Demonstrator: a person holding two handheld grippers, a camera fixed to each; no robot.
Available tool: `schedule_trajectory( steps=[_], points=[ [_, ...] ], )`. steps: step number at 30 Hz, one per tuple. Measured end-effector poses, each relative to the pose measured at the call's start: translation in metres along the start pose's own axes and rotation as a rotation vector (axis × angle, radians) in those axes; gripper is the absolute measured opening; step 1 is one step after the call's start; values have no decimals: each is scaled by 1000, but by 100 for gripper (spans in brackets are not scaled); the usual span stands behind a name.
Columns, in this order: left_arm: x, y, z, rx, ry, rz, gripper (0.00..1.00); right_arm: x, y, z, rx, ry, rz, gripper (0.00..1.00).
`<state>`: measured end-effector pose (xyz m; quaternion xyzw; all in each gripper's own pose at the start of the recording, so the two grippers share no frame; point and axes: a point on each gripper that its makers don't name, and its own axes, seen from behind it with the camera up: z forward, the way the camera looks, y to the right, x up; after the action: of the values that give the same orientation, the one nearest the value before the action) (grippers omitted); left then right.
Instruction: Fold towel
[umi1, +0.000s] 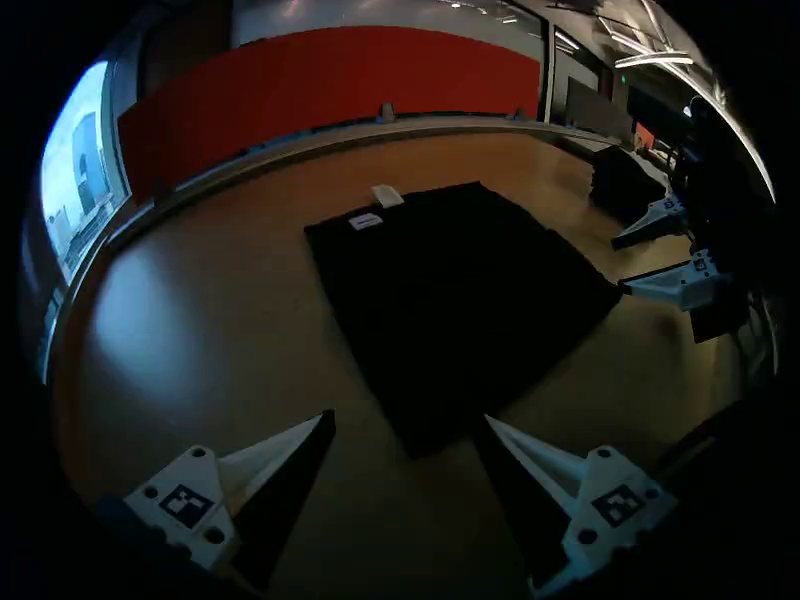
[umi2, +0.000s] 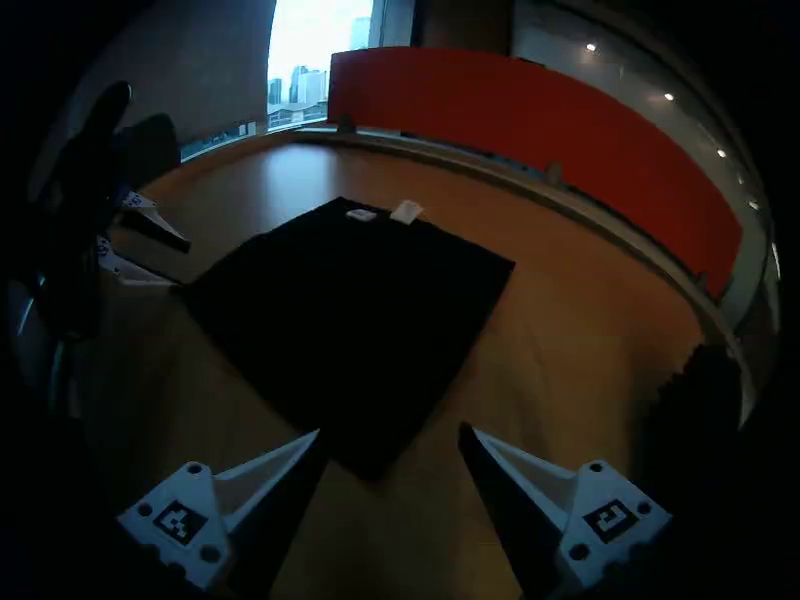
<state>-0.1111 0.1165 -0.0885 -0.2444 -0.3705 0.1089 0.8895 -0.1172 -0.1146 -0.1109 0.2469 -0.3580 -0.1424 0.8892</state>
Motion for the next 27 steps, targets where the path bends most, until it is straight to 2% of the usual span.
schedule_trajectory(
  steps=[10,18,22,27],
  points=[
    [-10,7,6,-19,-50,20,99,-11,-5,3,31,-34,-7,92],
    [-18,12,12,-33,-97,30,96,-17,-10,6,62,-61,-15,77],
    [-19,15,13,-39,-108,26,93,-18,-13,6,78,-66,-10,73],
    [-19,15,14,-41,-115,27,91,-20,-13,8,85,-72,-5,73]
  ],
)
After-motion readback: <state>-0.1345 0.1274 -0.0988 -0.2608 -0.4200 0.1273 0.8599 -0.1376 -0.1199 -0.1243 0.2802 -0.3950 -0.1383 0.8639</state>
